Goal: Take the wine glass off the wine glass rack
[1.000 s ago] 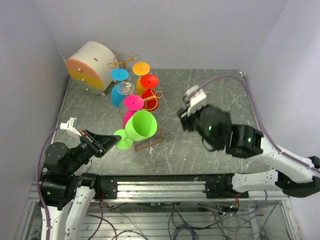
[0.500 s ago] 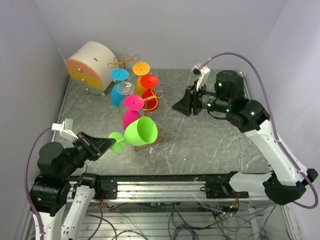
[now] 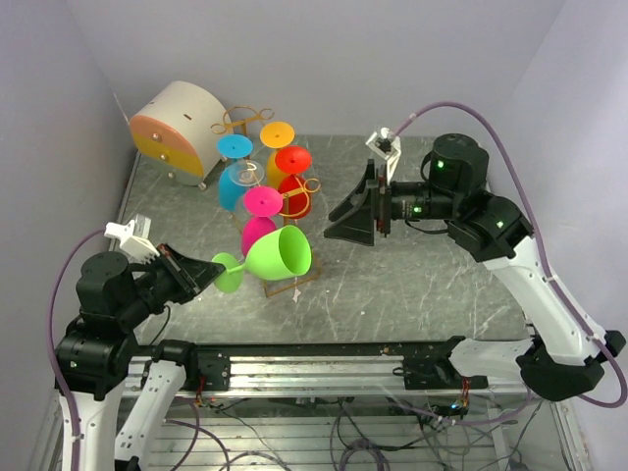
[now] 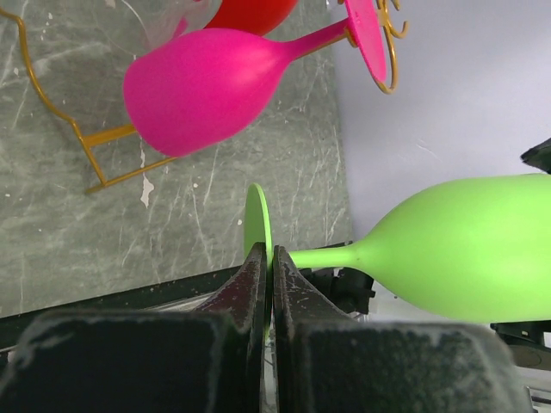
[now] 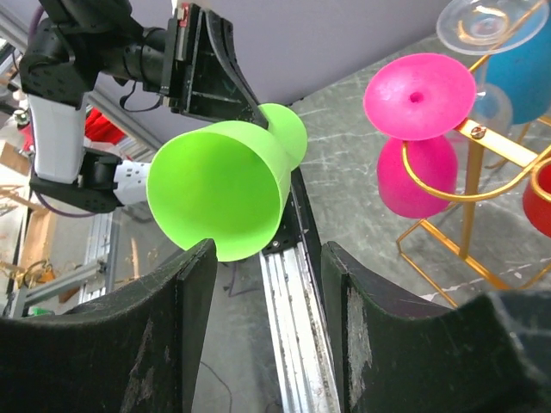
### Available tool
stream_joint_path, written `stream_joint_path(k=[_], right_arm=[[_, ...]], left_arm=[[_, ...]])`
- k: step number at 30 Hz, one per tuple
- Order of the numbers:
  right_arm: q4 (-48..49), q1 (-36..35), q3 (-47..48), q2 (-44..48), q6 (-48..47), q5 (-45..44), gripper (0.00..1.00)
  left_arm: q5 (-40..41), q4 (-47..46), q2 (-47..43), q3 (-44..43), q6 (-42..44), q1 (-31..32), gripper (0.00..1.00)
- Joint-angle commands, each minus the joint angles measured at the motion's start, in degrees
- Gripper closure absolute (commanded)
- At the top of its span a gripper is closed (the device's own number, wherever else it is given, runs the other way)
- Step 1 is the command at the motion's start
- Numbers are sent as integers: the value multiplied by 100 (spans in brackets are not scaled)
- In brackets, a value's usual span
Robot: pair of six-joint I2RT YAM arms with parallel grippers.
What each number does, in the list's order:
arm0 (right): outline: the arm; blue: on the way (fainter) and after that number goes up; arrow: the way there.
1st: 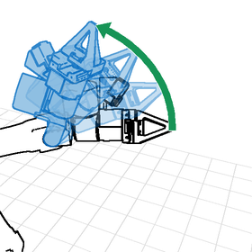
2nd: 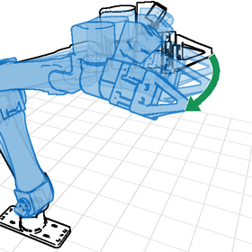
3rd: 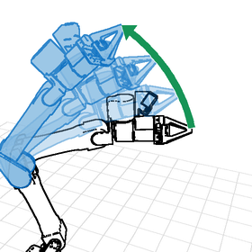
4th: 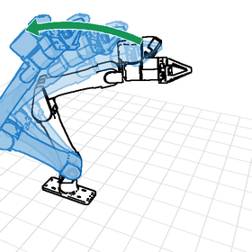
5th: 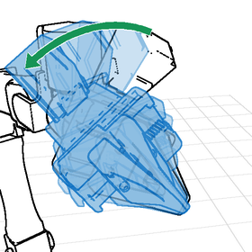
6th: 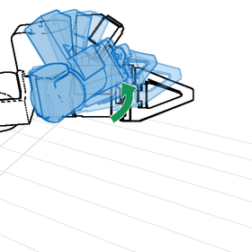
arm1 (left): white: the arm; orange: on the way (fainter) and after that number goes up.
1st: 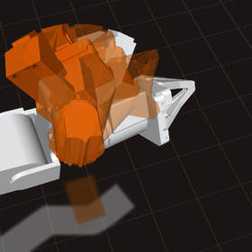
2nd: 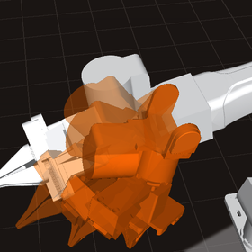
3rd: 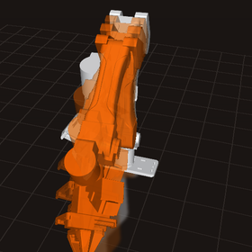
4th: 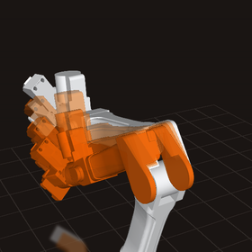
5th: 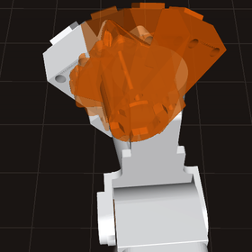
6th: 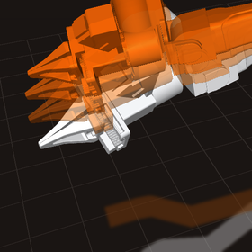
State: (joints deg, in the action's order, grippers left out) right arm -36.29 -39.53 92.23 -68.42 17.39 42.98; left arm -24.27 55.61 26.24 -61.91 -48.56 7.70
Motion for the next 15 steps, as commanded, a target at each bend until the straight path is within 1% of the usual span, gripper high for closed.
stream_joint_path(k=[1,8,10,12,13,14,15], right_arm=[[182,-322,72,-172,62,-153,48],[-25,-1386,405,-631,-104,-1142,49],[-114,-1577,508,-734,-145,-1481,48],[-135,-1618,535,-815,-146,-1700,50],[-121,-1631,538,-844,-144,-1754,53],[-117,-1636,553,-860,-140,-1814,61],[-115,-1641,561,-877,-106,-1912,71]], left_arm=[[-35,-202,76,-256,76,-20,93],[-29,-201,242,-453,140,-22,93],[-77,-252,254,-451,116,-23,93],[-109,-270,256,-461,81,-23,93],[-108,-266,253,-470,83,-23,93],[-92,-256,260,-485,91,-17,93],[-75,-230,267,-503,99,-23,93]])
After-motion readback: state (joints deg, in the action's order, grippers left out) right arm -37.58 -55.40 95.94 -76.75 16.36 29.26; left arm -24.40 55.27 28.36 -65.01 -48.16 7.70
